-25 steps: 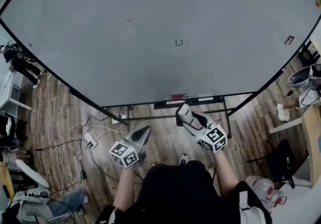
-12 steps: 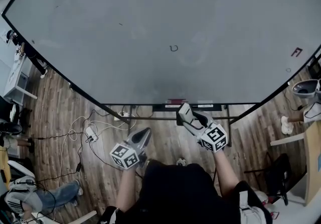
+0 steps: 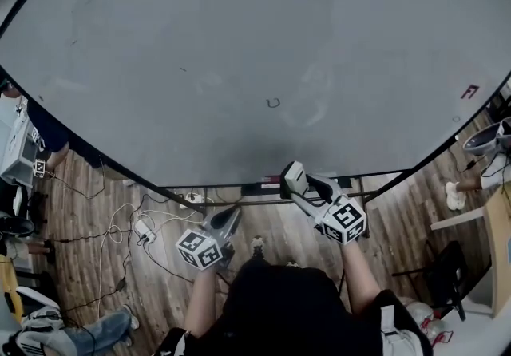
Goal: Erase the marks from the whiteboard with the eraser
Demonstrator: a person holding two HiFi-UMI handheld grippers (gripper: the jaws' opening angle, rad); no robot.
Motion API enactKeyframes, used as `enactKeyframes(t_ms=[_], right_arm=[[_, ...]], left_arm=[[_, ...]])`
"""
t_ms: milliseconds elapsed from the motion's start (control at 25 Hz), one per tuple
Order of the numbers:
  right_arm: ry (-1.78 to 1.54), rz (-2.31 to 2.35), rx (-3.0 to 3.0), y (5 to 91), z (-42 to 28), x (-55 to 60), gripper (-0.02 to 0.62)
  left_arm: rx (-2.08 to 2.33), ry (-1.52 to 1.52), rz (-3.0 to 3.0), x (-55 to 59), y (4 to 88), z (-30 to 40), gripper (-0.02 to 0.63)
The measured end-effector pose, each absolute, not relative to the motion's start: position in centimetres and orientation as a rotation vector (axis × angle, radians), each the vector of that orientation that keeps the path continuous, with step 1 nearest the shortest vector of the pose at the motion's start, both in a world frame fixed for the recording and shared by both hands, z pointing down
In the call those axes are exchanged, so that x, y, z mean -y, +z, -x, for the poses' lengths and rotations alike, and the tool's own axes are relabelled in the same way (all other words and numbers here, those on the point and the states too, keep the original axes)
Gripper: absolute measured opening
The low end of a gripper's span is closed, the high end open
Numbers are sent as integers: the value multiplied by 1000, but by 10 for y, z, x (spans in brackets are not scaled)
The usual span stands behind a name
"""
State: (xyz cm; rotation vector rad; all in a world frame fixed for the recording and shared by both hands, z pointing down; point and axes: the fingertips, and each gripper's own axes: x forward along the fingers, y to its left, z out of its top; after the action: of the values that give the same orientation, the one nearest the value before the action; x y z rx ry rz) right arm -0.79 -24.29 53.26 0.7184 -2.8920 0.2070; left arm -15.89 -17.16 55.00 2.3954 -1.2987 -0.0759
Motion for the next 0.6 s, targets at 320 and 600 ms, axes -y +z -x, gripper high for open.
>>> enactKeyframes(t_ms=[320, 600], right_arm=[[93, -815, 2966, 465, 23, 270, 239], [-129, -913, 2968, 407, 22, 283, 239]], left_arm=[[1213, -147, -2455, 230, 525, 180, 11], [1120, -106, -2504, 257, 530, 175, 11]])
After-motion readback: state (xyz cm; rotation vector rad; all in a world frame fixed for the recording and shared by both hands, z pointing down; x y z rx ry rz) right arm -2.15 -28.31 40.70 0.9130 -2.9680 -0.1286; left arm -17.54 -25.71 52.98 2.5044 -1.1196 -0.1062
